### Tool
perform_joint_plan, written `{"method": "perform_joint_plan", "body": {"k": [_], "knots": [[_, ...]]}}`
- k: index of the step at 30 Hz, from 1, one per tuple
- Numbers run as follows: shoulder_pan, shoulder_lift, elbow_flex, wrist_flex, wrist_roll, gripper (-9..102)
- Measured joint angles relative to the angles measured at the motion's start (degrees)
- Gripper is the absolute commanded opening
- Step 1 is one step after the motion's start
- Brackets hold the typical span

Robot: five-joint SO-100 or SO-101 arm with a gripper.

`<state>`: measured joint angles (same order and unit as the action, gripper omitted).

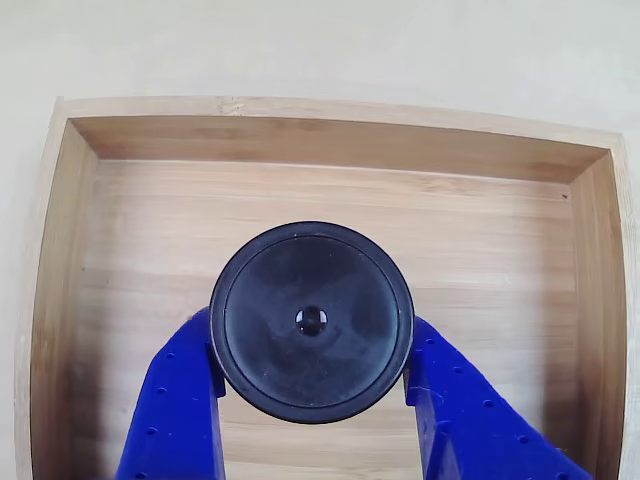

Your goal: Place the black cylinder in the wooden box then return to rest.

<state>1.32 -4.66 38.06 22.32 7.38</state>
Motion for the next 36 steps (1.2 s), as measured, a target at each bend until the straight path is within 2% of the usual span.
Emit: {"method": "perform_joint_plan", "body": {"k": [19, 36], "knots": [[1.4, 1.8, -0.9, 0.0, -1.1, 19], [1.4, 1.8, -0.9, 0.0, -1.1, 25]]}}
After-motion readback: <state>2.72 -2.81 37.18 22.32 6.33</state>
